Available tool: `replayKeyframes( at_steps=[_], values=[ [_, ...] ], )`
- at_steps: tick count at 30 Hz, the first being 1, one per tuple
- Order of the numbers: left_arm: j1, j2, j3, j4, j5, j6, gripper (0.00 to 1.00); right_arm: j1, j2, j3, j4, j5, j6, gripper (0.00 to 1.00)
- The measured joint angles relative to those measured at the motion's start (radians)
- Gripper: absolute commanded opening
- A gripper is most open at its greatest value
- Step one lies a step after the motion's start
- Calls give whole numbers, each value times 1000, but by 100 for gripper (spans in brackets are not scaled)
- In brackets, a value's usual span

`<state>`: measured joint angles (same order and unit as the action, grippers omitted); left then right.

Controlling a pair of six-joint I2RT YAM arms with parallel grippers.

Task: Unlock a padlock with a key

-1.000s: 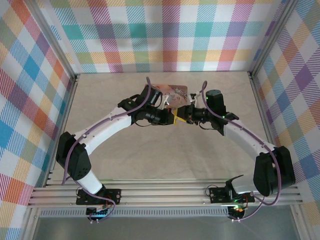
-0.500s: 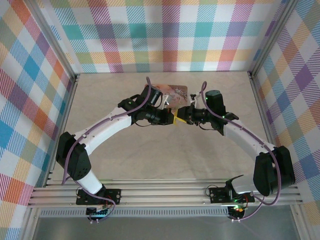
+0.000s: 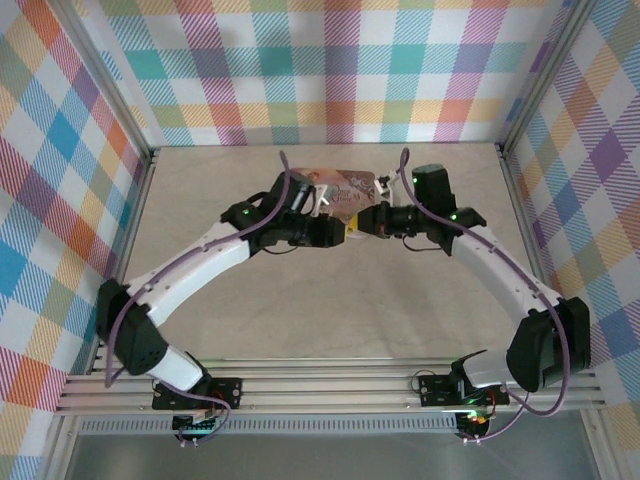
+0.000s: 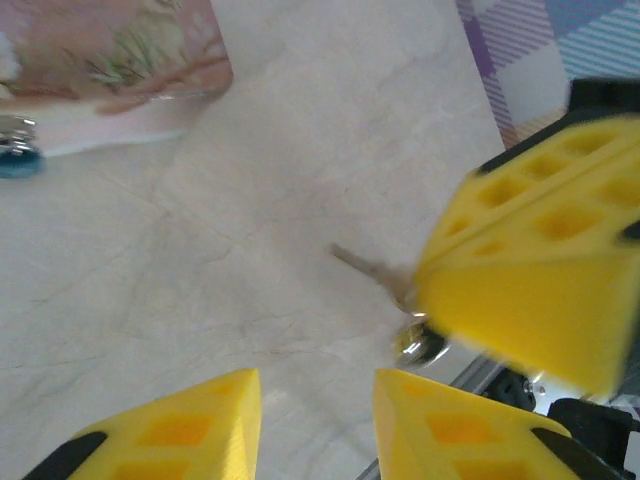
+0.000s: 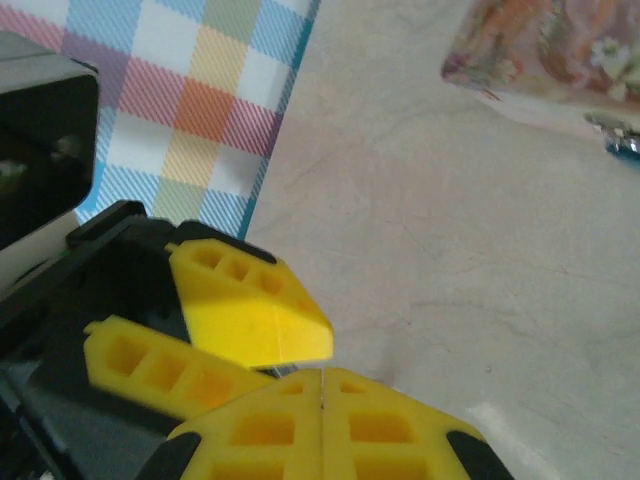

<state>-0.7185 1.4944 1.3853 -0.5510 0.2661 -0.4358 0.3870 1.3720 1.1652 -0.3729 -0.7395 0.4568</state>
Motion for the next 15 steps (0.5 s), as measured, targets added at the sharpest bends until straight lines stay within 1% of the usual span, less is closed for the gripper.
replayKeyframes(
  at_steps=[1, 3, 4, 6, 8, 11, 15],
  values=[
    [1, -35, -25, 14, -13, 6, 40, 0, 0, 34, -32, -4, -42, 0],
    [2, -126, -99, 73, -31, 13, 48, 0, 1, 102, -101, -24, -138, 0],
    [2, -165, -134, 101, -32, 19, 50, 0, 2, 125, -128, -38, -175, 0],
    [2, -243, -213, 191, -12, 32, 51, 0, 5, 156, -172, -74, -240, 0],
    [3, -287, -267, 278, 29, 36, 51, 0, 11, 165, -197, -117, -281, 0],
    [4, -296, -296, 372, 94, 32, 51, 0, 26, 165, -204, -177, -300, 0],
    [4, -272, -296, 447, 163, 5, 50, 0, 36, 165, -180, -238, -291, 0]
  ],
)
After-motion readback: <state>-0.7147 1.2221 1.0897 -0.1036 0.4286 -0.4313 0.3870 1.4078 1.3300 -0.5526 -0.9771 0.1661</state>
